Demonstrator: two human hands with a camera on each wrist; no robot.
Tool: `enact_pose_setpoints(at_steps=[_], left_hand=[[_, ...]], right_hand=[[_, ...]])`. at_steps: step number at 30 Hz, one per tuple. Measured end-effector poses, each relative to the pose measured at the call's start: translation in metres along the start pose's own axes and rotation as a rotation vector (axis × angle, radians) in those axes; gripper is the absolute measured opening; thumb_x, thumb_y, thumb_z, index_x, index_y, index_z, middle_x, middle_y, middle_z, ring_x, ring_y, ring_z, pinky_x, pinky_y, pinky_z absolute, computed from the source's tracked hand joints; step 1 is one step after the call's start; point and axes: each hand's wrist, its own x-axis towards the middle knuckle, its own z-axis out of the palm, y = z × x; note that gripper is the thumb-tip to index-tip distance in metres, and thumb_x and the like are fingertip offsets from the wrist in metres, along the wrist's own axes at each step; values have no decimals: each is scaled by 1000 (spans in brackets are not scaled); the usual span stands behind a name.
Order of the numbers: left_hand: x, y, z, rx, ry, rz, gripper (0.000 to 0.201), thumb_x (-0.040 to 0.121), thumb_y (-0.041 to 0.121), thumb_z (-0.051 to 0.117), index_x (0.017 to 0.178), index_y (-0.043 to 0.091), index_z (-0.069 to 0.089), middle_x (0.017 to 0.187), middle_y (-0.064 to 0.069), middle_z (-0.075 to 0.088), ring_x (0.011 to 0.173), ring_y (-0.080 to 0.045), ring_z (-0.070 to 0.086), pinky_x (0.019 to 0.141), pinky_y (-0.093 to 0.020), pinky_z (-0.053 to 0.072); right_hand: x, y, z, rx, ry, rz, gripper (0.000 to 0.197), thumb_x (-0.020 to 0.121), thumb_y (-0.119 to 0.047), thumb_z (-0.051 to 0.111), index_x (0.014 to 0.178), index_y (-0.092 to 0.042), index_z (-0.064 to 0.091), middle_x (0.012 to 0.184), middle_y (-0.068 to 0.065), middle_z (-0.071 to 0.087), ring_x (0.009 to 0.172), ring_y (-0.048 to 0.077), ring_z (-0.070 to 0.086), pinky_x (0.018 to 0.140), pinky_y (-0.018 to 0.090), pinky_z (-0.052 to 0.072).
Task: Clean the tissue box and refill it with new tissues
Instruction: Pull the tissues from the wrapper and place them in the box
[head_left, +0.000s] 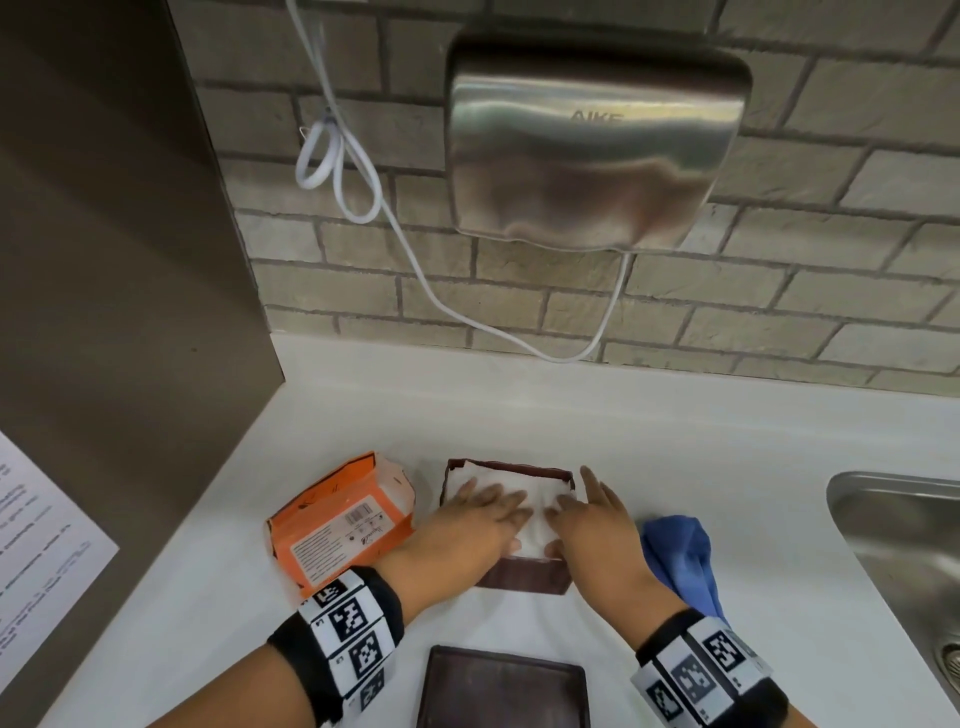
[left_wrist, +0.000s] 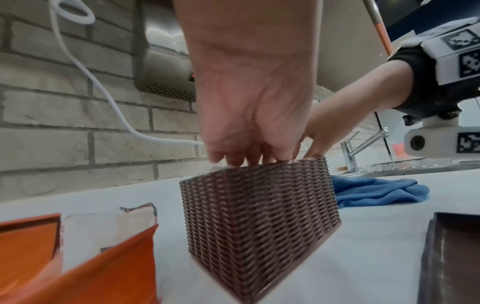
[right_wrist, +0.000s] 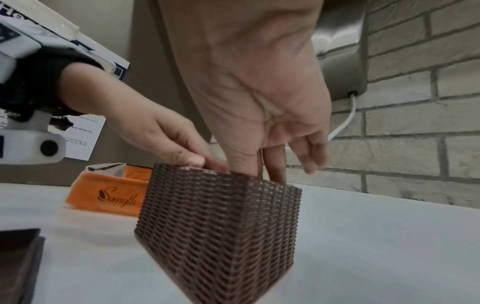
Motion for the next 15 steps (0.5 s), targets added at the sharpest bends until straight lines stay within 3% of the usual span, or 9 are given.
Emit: enact_pose_setpoints(at_steps=[4,9,11,13,15], left_hand=[[-4,-6,3,28,-78,-174,61,105,44,13,156,11,9,165,-9,5,153,-22,4,123,-51,-6],[-9,-5,5,95,-65,-252,65,104,46,13,155,6,10,164,-15,8,153,-26,6,119,-60,-9],[-8,0,2,102,-25,-241,65,104,46,15,155,6,7,164,-18,6,152,-30,3,119,-59,-8],[-7,2,3,50,23,-165,67,102,52,11,156,13,2,165,-13,1,153,-29,-1,119,-58,-9],[-9,2,6,9,4,-116,85,88,67,-7,156,17,1,166,-8,-1,153,-25,-2,119,-57,-11]], right_hand=[[-1,7,3,-22,31,-9,46,98,-38,46,139,-18,47,151,0,41,148,35,-5,121,42,-1],[1,8,-1,-27,30,-10,50,96,-41,49,135,-11,50,145,3,49,149,33,-1,120,41,-3],[1,3,-5,5,84,-42,55,92,-40,55,139,-14,47,143,4,51,148,38,2,119,45,-1],[0,-3,-8,34,138,-114,60,89,-43,59,144,-26,41,145,2,49,145,38,-1,113,51,-5],[-2,-8,-8,33,64,-136,57,96,-46,45,148,-34,29,155,1,34,144,35,-16,109,53,-17]])
